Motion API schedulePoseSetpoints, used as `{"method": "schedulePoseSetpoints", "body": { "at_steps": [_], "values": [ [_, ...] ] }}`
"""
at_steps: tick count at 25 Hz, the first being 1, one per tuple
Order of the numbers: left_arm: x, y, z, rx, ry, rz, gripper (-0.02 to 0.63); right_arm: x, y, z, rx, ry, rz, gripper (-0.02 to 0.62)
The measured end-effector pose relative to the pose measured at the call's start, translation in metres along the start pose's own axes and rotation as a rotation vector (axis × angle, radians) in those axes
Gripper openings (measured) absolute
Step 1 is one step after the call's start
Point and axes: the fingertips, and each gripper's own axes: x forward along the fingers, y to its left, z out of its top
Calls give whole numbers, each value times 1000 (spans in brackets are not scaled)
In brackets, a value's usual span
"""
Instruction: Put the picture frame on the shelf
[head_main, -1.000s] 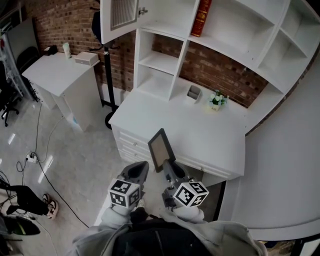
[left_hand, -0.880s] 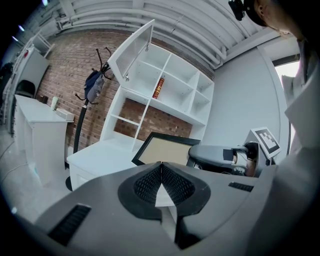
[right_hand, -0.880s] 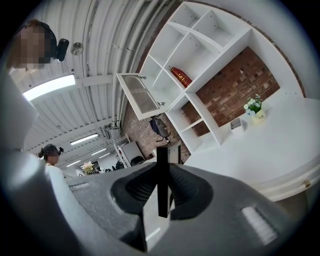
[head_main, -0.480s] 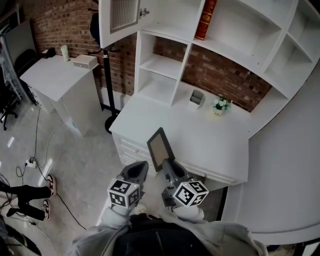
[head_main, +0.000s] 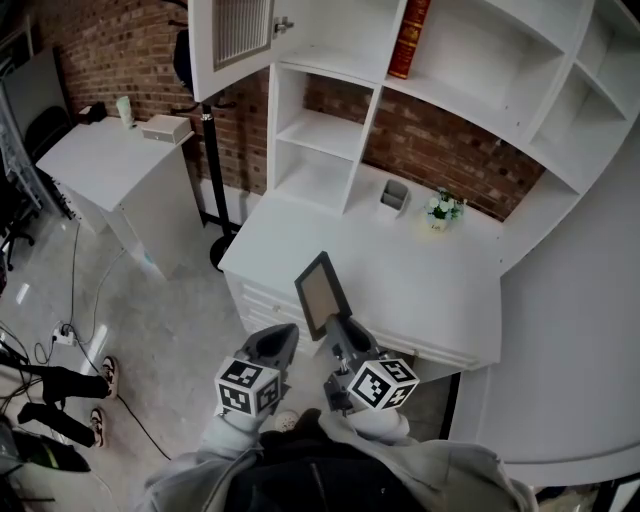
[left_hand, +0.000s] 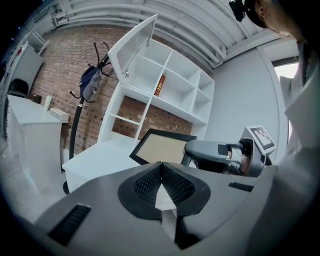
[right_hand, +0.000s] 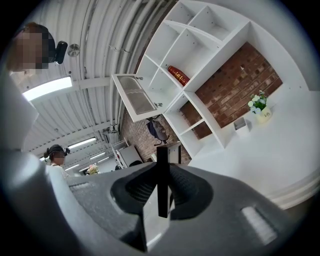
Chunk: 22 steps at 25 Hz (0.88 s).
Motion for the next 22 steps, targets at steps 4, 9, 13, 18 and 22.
{"method": "schedulePoseSetpoints", "body": {
  "at_steps": [4,9,13,18,22],
  "values": [
    [0,2,-1,-1,3,2,5,-3,-1,2,11,-12,-12,66],
    [0,3,1,-8,7,4,5,-4,0,4,5,-6,-17,66],
    [-2,6,3,-18,7,6,5,-3,0,3,11,-1,-26,66],
    [2,13,2,-17,-23,10,4,-1,-3,0,10,-3,-29,66],
    [12,18,6,-24,-33,9,4,8,-9,3,39,-9,-18,66]
  ]
}}
